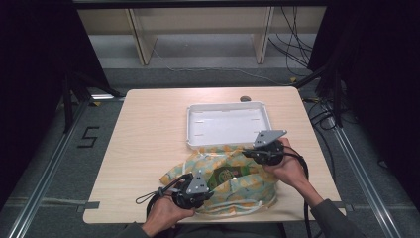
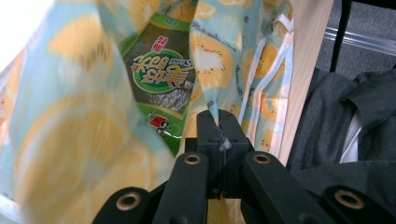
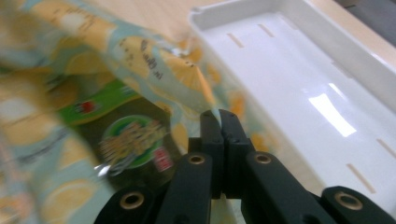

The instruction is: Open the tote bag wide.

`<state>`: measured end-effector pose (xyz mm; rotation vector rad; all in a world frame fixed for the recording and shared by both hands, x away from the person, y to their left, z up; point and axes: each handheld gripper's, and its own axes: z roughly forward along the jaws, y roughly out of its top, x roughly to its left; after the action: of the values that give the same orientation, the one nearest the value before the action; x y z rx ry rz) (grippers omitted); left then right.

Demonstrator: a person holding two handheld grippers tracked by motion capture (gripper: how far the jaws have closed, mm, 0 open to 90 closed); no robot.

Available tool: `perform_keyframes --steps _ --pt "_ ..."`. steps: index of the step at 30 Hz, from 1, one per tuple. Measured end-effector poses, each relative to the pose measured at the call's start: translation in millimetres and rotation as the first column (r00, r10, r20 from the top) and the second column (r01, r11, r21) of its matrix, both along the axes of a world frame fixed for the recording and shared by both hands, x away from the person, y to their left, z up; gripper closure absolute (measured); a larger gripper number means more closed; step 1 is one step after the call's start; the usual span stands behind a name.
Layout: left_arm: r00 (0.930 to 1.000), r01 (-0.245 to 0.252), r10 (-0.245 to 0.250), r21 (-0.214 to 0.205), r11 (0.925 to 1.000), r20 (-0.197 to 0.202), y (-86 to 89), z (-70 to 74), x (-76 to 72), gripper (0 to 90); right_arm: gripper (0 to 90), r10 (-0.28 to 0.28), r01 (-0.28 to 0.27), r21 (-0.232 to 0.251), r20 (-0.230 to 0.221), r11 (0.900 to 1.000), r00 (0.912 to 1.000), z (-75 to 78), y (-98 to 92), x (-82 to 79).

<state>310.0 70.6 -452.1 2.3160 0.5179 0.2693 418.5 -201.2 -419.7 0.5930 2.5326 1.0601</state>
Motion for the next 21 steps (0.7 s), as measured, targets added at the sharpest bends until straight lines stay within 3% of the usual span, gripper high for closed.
perform_keyframes --steps 13,15,19,20,21 --pt "0.9988 0.048 -0.048 0.021 0.9986 -0.013 -1.6 -3.0 -4.1 89.3 90.0 -0.113 0.113 -0.034 0.016 0.9930 0.9935 -8.9 12.4 55.6" --pt "0.9985 0.048 -0.047 0.016 0.9987 -0.028 -2.3 -4.0 -6.1 89.4 90.0 -0.131 0.131 -0.027 0.011 0.9910 0.9914 -9.8 12.3 61.1" --pt "0.9950 0.093 -0.091 0.047 0.9946 -0.041 -2.9 -3.5 -8.4 89.3 90.0 -0.160 0.161 -0.029 0.009 0.9866 0.9870 -11.5 11.8 70.5" --pt "0.9954 0.085 -0.084 0.027 0.9960 -0.047 -4.1 -4.2 -9.4 89.3 90.0 -0.169 0.169 -0.025 0.008 0.9853 0.9856 -12.5 12.2 71.8" --pt "0.9939 0.105 -0.103 0.055 0.9930 -0.041 -2.5 -2.0 -7.8 88.6 90.0 -0.166 0.166 -0.027 -0.001 0.9857 0.9861 -13.1 12.3 73.0"
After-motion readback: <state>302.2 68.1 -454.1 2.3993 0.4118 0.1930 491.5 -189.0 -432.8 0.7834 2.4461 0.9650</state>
